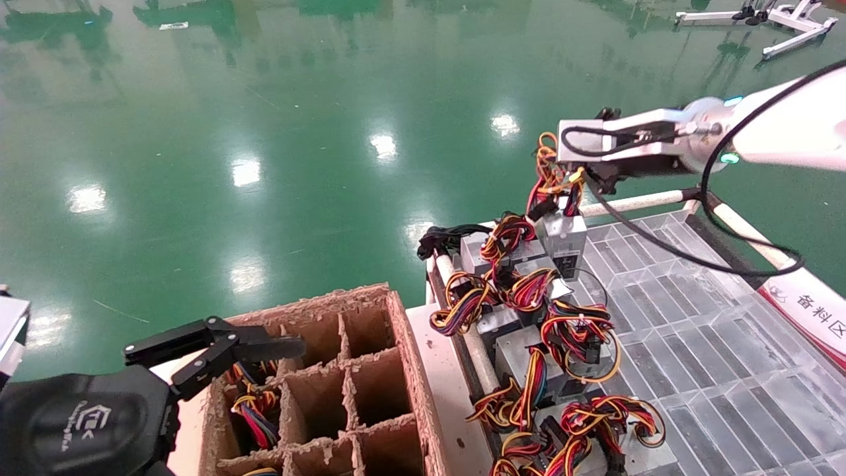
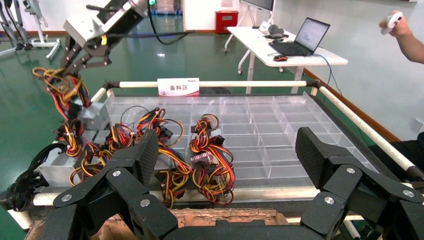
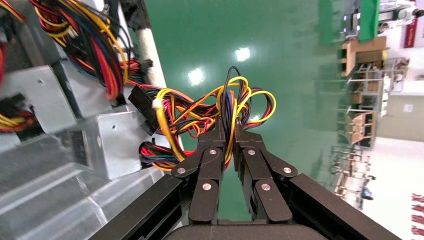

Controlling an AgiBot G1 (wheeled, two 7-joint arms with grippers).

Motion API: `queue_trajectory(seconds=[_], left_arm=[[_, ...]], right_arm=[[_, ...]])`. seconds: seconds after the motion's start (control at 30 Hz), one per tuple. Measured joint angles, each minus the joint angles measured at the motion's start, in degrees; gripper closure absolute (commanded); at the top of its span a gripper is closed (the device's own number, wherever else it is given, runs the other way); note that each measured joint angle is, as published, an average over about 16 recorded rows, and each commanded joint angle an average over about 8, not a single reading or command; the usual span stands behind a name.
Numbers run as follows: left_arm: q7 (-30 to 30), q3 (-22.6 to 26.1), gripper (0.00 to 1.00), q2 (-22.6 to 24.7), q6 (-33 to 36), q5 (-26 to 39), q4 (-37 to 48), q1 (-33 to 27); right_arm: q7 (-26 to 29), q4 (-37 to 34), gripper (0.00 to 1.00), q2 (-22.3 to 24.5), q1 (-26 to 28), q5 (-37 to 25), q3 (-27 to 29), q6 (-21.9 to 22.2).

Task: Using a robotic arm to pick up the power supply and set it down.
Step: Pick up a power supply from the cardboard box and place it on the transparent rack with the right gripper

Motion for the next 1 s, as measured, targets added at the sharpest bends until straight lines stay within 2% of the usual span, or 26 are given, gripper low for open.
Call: queue_trajectory(seconds=[0.43, 1.0], left_arm=[[0.01, 0.03, 0.0, -0.01, -0.01, -0.02, 0.0, -0.01], [0.03, 0.07, 0.0, -0.03, -0.03, -0.05, 0.0, -0.02]], right_arm=[[2.48, -0.38, 1.0, 0.9, -3.16, 1.53, 1.08, 0.89], [2.31, -0.18, 1.0, 2.62, -3.13, -0.4, -0.27, 2.35]])
